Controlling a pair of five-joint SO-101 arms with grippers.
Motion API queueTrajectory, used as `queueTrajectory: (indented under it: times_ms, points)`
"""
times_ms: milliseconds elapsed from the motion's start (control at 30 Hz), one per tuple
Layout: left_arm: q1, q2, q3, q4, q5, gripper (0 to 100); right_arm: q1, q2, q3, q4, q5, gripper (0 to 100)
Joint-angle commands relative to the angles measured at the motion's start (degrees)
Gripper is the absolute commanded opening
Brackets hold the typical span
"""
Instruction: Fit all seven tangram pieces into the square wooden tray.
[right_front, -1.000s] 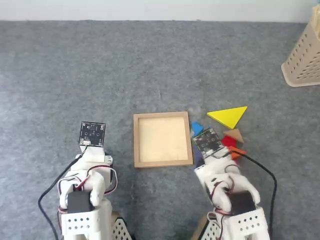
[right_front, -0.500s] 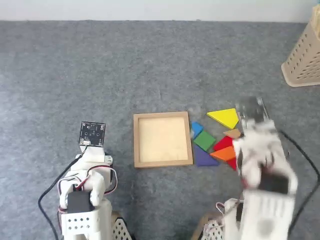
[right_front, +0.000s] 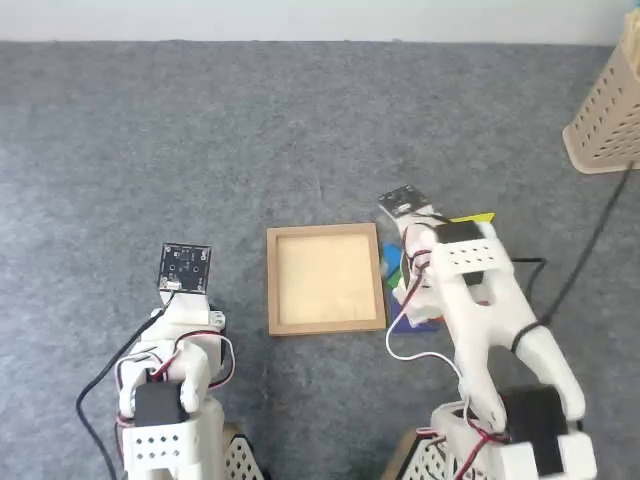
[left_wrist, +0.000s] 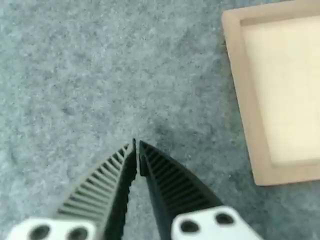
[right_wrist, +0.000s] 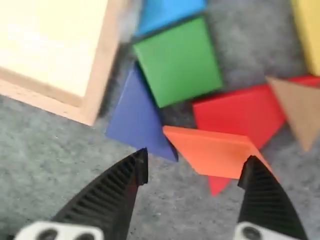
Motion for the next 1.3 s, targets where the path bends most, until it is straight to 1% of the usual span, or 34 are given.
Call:
queueTrajectory:
  times_ms: [0,100,167,233,400,533,700,833,967,1133,1267]
  points:
    - [0.00,-1.05,-0.40,0.35,-0.26,1,-0.40,0.04,-2.64,-2.86,-0.97,29.9]
    - [0.00,-1.05,-0.40,0.35,-0.26,1,-0.22,3.38,-2.29,-6.90,-1.93,29.9]
    - [0.00,-1.05,-0.40,0.35,-0.26,1,2.07,6.55,-2.73,-10.51,-3.52,29.9]
    - [0.00,-1.05,-0.40,0.35,-0.26,1,4.18,9.45,-3.25,-13.14,-3.08,29.9]
    - [0.00,-1.05,-0.40,0.35,-0.26,1,8.13,15.52,-7.47,-13.76,-2.37,29.9]
    - [0.00,-1.05,-0.40,0.35,-0.26,1,9.36,17.45,-8.09,-13.23,-2.29,29.7]
    - [0.00,-1.05,-0.40,0.35,-0.26,1,10.68,17.36,-8.09,-10.15,-1.85,29.7]
    - [0.00,-1.05,-0.40,0.35,-0.26,1,12.70,17.36,-8.62,-10.33,-2.20,29.9]
    - [0.00,-1.05,-0.40,0.35,-0.26,1,12.53,16.57,-9.76,-10.07,-4.92,29.9]
    - [0.00,-1.05,-0.40,0.35,-0.26,1,12.44,10.51,-8.18,-10.33,-5.27,29.9]
    - [0.00,-1.05,-0.40,0.35,-0.26,1,12.62,9.63,-7.91,-12.00,-6.77,29.9]
